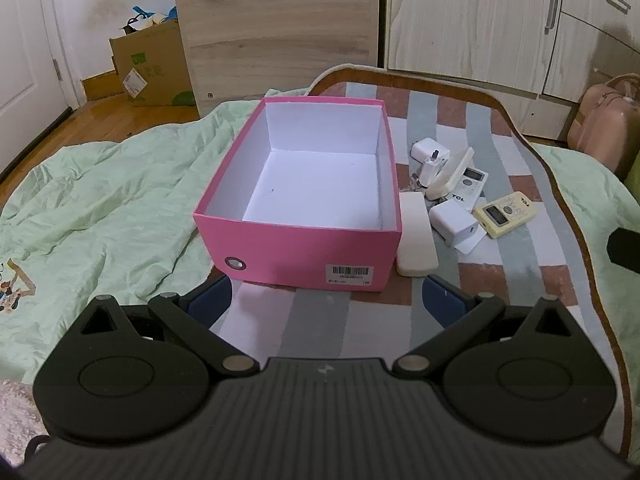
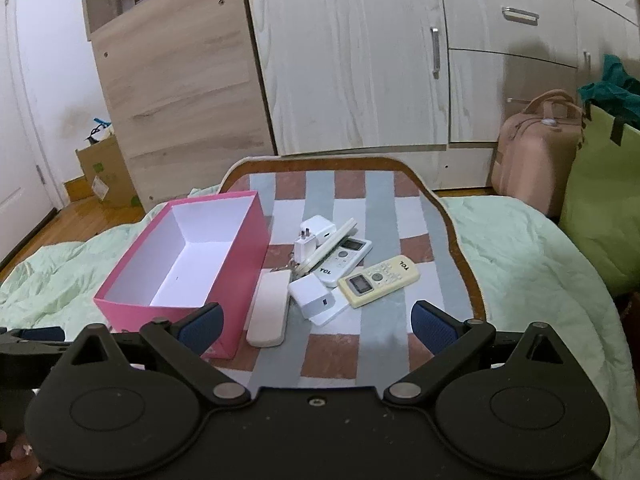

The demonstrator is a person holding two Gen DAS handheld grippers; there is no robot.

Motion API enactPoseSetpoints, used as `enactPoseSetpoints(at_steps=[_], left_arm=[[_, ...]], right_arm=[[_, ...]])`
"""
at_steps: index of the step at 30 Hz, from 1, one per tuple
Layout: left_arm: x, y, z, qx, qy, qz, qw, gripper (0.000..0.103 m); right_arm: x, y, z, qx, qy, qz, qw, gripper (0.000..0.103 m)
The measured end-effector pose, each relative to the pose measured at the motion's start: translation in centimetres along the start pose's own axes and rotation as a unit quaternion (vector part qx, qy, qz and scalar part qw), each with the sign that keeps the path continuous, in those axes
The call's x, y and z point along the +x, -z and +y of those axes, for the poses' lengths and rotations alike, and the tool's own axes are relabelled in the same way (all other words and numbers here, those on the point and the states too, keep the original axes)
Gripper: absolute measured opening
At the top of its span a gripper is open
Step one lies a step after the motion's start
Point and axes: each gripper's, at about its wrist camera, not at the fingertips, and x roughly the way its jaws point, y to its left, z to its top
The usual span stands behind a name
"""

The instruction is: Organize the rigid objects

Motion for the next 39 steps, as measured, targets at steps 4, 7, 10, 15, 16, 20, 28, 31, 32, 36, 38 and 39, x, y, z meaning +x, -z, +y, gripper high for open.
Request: enactPoseSetpoints(at_steps=[4, 7, 10, 15, 16, 20, 28, 31, 32, 36, 38, 39], left_arm=[[0.1, -0.1, 0.0, 0.0, 0.0, 0.002, 1.0, 0.103], [0.1, -0.1, 0.0, -0.001, 0.001, 0.001, 1.0, 0.103], [0.0, 0.0, 0.0, -0.002, 0.007, -0.003, 1.0, 0.103], [-0.2, 0.1, -0.1, -0.001, 0.007, -0.005, 1.0, 0.103], [-0.2, 0.1, -0.1, 0.0, 0.007, -0.006, 1.0, 0.103], [-0.1, 0.2, -0.1, -0.007, 0.014, 0.005, 0.9999, 0.103], [-0.8, 0.5, 1.0, -0.017, -0.001, 0.02, 0.9997, 0.103], [-1.6, -0.5, 1.7, -0.01, -0.007, 0.023, 0.9997, 0.103], [-1.9, -0.9, 2.0, -0.01, -0.004, 0.023, 0.9997, 0.103], [-2.8, -3.1, 3.3, 0.003, 0.022, 0.02, 0.9996, 0.103], [-2.8, -4.4, 3.5, 0.022, 0.031, 0.018, 0.9991, 0.103], [-2.8, -5.1, 3.6, 0.032, 0.034, 0.019, 0.9987, 0.103]], right_arm=[[0.1, 0.1, -0.1, -0.001, -0.002, 0.004, 1.0, 0.102], [-0.1, 0.1, -0.2, 0.002, -0.008, -0.001, 1.0, 0.102], [-0.5, 0.0, -0.1, 0.004, -0.017, -0.011, 1.0, 0.102], [-0.7, 0.1, 0.1, -0.002, -0.029, -0.018, 0.999, 0.102], [-0.7, 0.1, 0.1, -0.002, -0.031, -0.018, 0.999, 0.102], [-0.5, 0.1, 0.0, 0.003, -0.04, -0.014, 0.999, 0.102], [0.5, 0.2, 0.2, 0.03, -0.067, 0.01, 0.997, 0.102], [1.7, -0.4, 0.8, 0.02, -0.074, 0.018, 0.997, 0.102], [2.0, -0.8, 1.0, 0.016, -0.074, 0.022, 0.997, 0.102], [2.7, -3.2, 1.7, 0.005, -0.1, 0.04, 0.994, 0.102], [2.3, -4.8, 1.9, 0.007, -0.115, 0.04, 0.993, 0.102], [2.1, -5.5, 1.9, 0.006, -0.119, 0.038, 0.992, 0.102]])
